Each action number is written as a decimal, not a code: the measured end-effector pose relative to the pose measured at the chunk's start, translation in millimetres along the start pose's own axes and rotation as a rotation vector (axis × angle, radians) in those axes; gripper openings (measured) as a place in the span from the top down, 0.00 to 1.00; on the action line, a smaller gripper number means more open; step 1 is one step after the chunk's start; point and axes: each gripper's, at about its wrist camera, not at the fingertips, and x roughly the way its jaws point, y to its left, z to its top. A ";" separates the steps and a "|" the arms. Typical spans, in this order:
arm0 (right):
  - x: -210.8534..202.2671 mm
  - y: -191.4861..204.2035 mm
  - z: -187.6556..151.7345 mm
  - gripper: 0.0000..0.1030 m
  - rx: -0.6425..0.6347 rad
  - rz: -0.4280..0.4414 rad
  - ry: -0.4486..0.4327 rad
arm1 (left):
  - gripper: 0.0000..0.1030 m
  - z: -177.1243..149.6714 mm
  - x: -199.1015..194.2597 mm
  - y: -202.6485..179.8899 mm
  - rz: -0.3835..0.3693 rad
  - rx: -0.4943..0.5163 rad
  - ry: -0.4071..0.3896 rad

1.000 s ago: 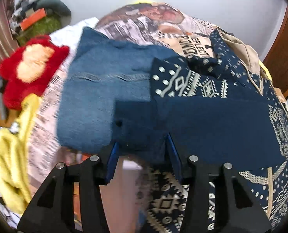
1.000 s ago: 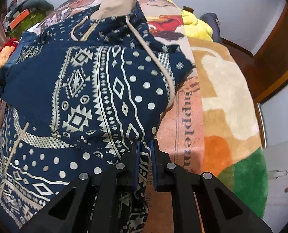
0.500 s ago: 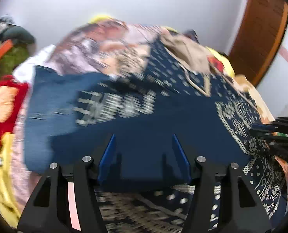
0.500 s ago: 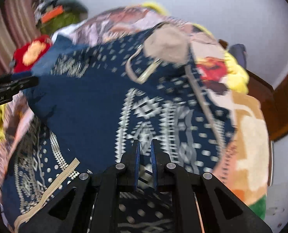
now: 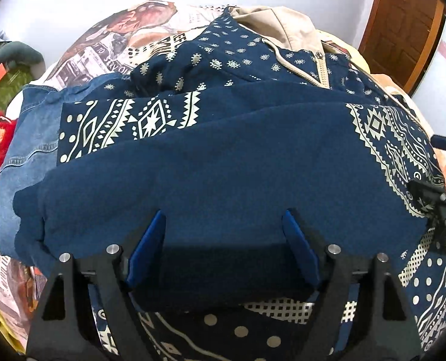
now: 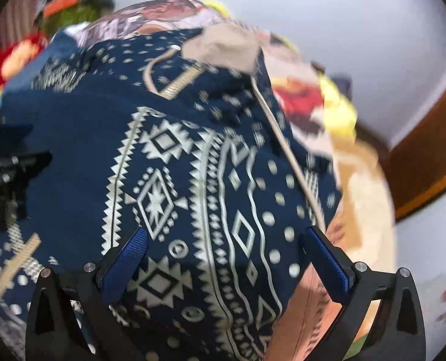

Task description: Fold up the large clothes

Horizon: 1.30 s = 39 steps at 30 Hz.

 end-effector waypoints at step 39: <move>153.7 -112.0 209.9 0.42 0.458 0.299 0.081 | 0.09 234.9 118.7 14.8 -0.043 -0.145 0.036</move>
